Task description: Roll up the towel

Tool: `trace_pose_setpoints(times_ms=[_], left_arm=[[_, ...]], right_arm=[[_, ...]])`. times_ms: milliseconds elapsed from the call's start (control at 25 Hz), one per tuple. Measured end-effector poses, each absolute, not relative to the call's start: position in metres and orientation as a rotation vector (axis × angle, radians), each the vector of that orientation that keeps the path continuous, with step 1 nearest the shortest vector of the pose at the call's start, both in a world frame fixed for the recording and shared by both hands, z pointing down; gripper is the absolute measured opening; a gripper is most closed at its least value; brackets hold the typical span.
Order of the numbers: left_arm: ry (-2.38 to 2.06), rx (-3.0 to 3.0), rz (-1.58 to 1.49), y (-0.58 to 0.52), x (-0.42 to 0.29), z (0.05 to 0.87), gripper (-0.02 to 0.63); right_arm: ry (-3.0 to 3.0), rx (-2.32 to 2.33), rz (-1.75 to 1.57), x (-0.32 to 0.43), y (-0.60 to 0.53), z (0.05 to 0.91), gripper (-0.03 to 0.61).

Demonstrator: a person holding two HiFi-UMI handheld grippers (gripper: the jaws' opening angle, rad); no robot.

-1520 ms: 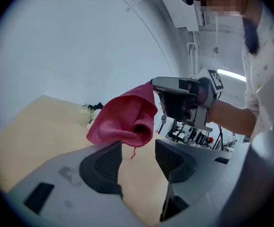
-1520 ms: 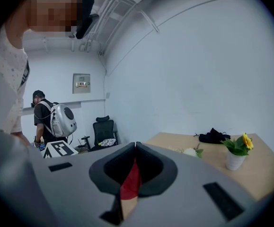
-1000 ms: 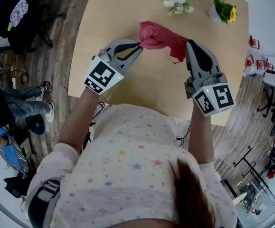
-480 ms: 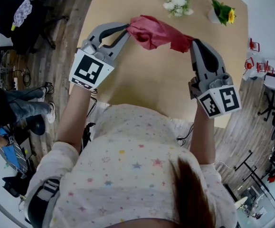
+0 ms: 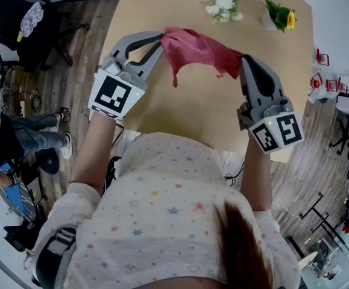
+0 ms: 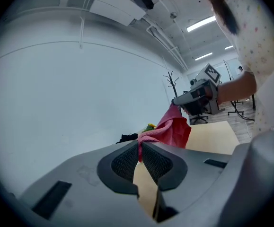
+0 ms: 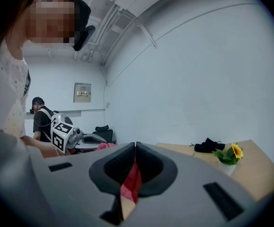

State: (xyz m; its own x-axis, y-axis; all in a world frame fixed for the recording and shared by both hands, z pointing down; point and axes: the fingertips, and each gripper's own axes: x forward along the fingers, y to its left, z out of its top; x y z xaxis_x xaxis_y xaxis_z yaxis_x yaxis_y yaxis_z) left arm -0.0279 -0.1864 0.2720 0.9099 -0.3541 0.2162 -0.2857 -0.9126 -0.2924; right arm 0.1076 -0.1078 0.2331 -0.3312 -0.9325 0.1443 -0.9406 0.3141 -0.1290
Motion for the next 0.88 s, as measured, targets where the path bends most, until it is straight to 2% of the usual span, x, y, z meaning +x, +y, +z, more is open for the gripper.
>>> trace_pose_setpoints(times_ms=[400, 640, 760, 800, 880], left_arm=[[0.406, -3.041, -0.313, -0.150, -0.052, 0.282, 0.031], [0.318, -3.106, -0.631, -0.159, -0.044, 0.386, 0.031], [0.408, -3.099, -0.757, -0.180, -0.034, 0.432, 0.031], [0.459, -3.088, -0.788, -0.188, -0.033, 0.444, 0.032], [0.573, -3.073, -0.847, -0.206, -0.034, 0.466, 0.039]], right_arm=[[-2.497, 1.736, 0.485, 0.105, -0.068, 0.264, 0.009], [-2.341, 1.662, 0.730, 0.128, -0.104, 0.363, 0.011], [-2.281, 1.721, 0.747, 0.142, -0.136, 0.408, 0.012], [-2.253, 1.776, 0.725, 0.149, -0.145, 0.417, 0.021], [-2.185, 1.860, 0.668, 0.162, -0.157, 0.429, 0.082]])
